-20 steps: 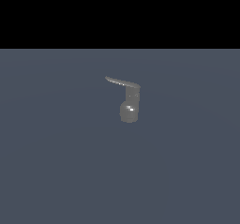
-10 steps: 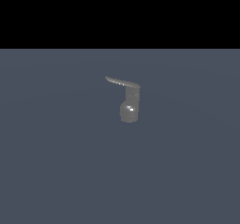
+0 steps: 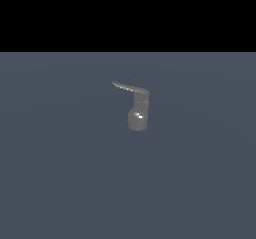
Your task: Turn on the faucet by rotating a designated handle.
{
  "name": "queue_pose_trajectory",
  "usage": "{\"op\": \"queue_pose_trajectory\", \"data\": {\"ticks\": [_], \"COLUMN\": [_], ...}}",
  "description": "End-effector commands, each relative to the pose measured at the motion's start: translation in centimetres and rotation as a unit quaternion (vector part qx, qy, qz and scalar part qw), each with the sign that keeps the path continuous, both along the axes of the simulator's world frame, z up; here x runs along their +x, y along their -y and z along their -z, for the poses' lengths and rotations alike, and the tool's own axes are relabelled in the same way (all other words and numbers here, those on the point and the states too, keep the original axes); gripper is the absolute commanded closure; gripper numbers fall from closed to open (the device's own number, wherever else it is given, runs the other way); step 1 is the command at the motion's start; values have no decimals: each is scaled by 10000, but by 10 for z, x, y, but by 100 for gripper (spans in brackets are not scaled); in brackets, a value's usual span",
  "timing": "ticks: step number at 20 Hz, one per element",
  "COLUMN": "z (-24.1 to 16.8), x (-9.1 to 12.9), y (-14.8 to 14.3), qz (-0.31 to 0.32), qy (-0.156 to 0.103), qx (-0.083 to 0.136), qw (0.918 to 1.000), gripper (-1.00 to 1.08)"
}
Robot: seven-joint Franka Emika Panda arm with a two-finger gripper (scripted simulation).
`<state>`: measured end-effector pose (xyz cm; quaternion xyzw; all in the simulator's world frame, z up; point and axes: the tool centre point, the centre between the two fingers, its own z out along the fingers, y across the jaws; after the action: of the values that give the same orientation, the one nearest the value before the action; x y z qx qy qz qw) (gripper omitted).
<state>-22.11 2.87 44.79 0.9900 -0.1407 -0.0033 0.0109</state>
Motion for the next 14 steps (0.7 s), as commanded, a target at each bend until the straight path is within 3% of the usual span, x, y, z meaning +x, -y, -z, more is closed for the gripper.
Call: {"op": "queue_pose_trajectory", "data": {"ticks": [1,14], "z": [11,67], "x": [9,68], "y": [-9,-45], "qz": [271,1667], "qy": [3,21], "qx": [7,37], "qw": [9996,9860], "gripper": [108,108]}}
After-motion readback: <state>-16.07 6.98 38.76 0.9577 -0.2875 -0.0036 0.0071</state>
